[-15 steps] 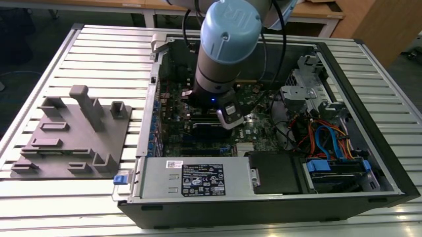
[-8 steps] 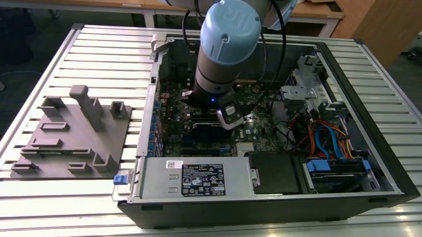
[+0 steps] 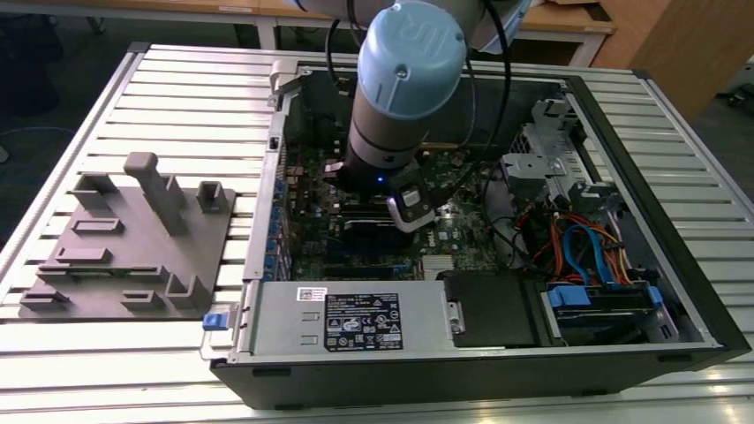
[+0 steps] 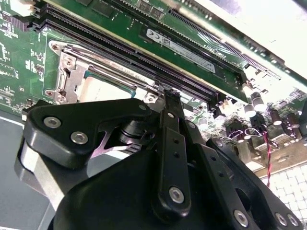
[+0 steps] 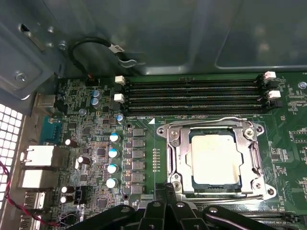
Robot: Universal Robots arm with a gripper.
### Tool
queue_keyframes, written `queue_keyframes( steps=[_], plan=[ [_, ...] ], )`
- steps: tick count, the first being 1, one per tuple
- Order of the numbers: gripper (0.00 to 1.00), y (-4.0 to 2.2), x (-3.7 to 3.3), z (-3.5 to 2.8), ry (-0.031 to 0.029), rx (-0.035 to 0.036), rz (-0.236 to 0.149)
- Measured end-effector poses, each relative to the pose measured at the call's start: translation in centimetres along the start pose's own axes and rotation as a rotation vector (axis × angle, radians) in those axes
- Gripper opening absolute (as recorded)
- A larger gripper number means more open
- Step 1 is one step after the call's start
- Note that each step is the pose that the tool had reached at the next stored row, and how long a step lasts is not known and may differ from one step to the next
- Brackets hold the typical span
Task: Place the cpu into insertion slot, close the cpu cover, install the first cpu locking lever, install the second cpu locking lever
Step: 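Install the second cpu locking lever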
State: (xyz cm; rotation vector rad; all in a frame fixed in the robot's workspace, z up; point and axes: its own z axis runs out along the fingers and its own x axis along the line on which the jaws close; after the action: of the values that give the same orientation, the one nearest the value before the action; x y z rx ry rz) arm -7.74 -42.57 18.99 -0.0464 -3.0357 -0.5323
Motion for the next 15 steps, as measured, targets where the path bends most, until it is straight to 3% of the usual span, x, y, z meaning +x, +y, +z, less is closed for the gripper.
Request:
queue_keyframes(
  steps=[15],
  plan=[
    [0.11, 0.2, 0.18, 0.43, 0.0003, -0.0074, 0.0]
  ],
)
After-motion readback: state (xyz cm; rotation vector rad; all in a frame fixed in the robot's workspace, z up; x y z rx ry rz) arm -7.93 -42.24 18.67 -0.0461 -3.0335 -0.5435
